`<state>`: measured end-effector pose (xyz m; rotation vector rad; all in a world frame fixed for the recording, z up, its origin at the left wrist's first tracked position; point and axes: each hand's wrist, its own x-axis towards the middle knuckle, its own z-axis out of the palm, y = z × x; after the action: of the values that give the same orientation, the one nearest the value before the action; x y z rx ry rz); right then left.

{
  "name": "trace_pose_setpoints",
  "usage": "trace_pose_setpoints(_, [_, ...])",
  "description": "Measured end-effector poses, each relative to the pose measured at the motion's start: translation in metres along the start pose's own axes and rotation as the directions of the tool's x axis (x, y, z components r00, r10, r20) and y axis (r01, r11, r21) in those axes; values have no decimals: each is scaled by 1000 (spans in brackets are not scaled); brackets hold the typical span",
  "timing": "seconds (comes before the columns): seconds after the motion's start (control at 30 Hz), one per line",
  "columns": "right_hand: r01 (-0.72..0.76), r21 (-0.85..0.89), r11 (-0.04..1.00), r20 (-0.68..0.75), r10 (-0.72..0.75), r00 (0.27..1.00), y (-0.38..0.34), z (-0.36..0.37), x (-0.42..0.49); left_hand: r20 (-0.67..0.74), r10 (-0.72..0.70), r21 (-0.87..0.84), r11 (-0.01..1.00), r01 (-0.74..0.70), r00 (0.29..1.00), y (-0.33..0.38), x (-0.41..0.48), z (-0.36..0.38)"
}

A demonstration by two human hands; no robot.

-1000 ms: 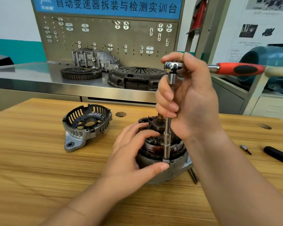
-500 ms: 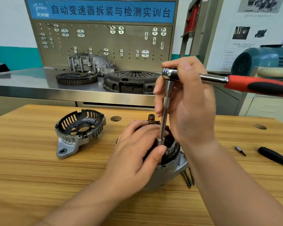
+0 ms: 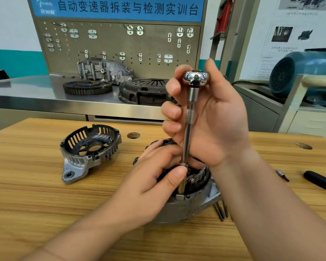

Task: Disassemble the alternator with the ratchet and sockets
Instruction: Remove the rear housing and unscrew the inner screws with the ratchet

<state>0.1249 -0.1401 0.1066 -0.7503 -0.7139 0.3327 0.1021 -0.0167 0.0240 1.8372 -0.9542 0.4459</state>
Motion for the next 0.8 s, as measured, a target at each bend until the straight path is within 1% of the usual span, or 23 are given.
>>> trace_pose_setpoints(0.07, [-2, -35, 999, 5, 2, 1000, -1, -2, -1, 70, -20, -46, 999, 23, 997, 2, 5, -5])
trace_pose_setpoints(0.13, [16, -77, 997, 25, -14, 1000, 0, -2, -3, 117, -64, -142, 987, 81, 991, 3, 8, -9])
trace_pose_setpoints(0.2, [95, -160, 983, 9, -94, 995, 3, 0, -6, 117, -90, -193, 975, 111, 989, 2, 8, -10])
trace_pose_setpoints(0.23, [169, -250, 953, -9, -177, 984, 5, 0, -8, 106, -102, -212, 970, 122, 989, 1, 7, -10])
trace_pose_setpoints(0.27, [266, -383, 885, -17, -294, 956, 7, 0, -9, 95, -113, -232, 964, 132, 989, 0, 6, -9])
trace_pose_setpoints(0.3, [365, -533, 763, 5, -429, 903, 8, 0, -10, 87, -118, -245, 960, 136, 989, -1, 6, -8])
trace_pose_setpoints(0.33, [447, -654, 610, 69, -540, 839, 9, 0, -11, 86, -120, -252, 958, 138, 989, -2, 6, -8])
trace_pose_setpoints(0.37, [507, -720, 474, 153, -605, 782, 9, -1, -11, 88, -122, -256, 956, 141, 989, -2, 6, -8])
trace_pose_setpoints(0.4, [540, -742, 397, 206, -632, 747, 10, -3, -12, 93, -128, -258, 955, 148, 987, -2, 7, -7])
trace_pose_setpoints(0.43, [542, -738, 401, 205, -633, 747, 9, -3, -12, 97, -134, -255, 955, 155, 986, -2, 7, -8])
trace_pose_setpoints(0.47, [516, -719, 465, 156, -616, 772, 7, -3, -12, 104, -137, -249, 955, 159, 985, -2, 8, -8])
trace_pose_setpoints(0.5, [471, -685, 555, 87, -580, 810, 5, -2, -12, 114, -134, -239, 958, 158, 984, -2, 9, -9])
trace_pose_setpoints(0.57, [341, -537, 771, -35, -424, 905, 2, 0, -13, 151, -110, -225, 964, 143, 982, 1, 13, -13])
trace_pose_setpoints(0.6, [263, -433, 862, -67, -322, 944, 0, -1, -13, 175, -100, -233, 962, 139, 980, 2, 16, -15])
trace_pose_setpoints(0.63, [191, -336, 922, -86, -232, 969, -1, -3, -12, 200, -91, -247, 959, 141, 975, 3, 19, -17])
trace_pose_setpoints(0.7, [100, -214, 972, -106, -125, 987, -3, -6, -12, 237, -77, -267, 953, 141, 968, 4, 24, -19])
trace_pose_setpoints(0.77, [95, -201, 975, -119, -120, 986, -3, -6, -13, 227, -72, -284, 949, 137, 971, 3, 26, -18])
trace_pose_setpoints(0.8, [127, -238, 963, -117, -158, 980, -3, -6, -13, 205, -71, -294, 947, 131, 976, 1, 25, -17])
